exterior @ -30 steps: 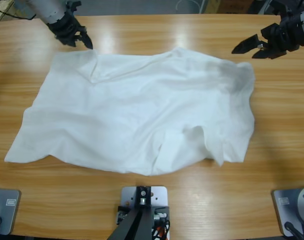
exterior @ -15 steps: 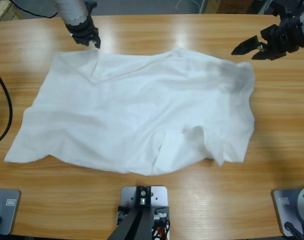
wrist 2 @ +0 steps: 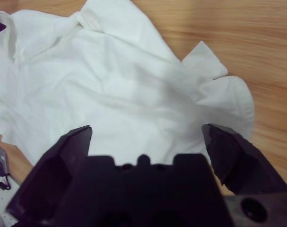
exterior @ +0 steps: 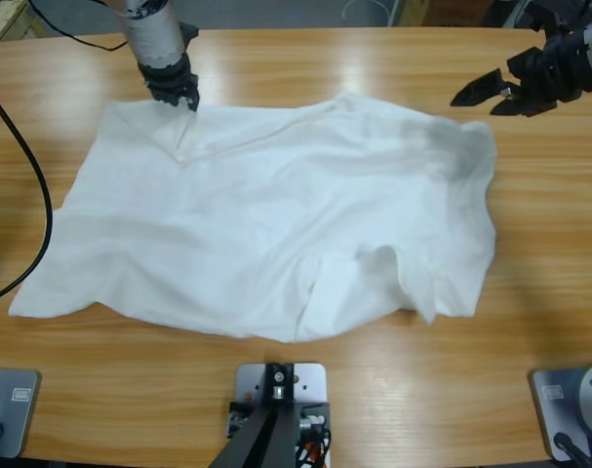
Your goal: Fold clothes
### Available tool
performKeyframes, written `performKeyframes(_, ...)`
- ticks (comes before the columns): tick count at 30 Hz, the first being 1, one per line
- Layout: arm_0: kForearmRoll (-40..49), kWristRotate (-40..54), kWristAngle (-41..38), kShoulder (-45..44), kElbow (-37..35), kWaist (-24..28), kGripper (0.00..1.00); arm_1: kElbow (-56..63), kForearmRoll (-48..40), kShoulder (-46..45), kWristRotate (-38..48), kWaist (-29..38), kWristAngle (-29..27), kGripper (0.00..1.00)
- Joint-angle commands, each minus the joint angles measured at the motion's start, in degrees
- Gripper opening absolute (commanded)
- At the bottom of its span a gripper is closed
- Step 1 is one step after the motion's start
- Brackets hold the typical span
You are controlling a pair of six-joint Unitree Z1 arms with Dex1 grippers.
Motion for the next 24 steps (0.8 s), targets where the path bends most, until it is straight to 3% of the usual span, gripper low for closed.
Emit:
performKeyframes(1,1.29,-0.65,2.28,5.05,-0.37,-0.59,0.434,1.79,-0.56,-0.78,0.62,-1.05,-0.07,0.95)
performKeyframes(10,3.38,-0.65,2.3,6.72,-2.09,-0.59,0.428,1.76,-0.59,-0.78,0.62,-1.05,0.05,0.945)
performKeyframes(14,4.82,-0.63,2.57,6.84,-3.23,-0.59,0.003,1.7,-0.59,-0.78,0.62,-1.05,0.11,0.945)
performKeyframes(24,7.72,-1.62,5.36,7.09,-4.66,-0.59,0.0,1.49,-0.59,-0.44,0.69,-1.05,0.23,0.904)
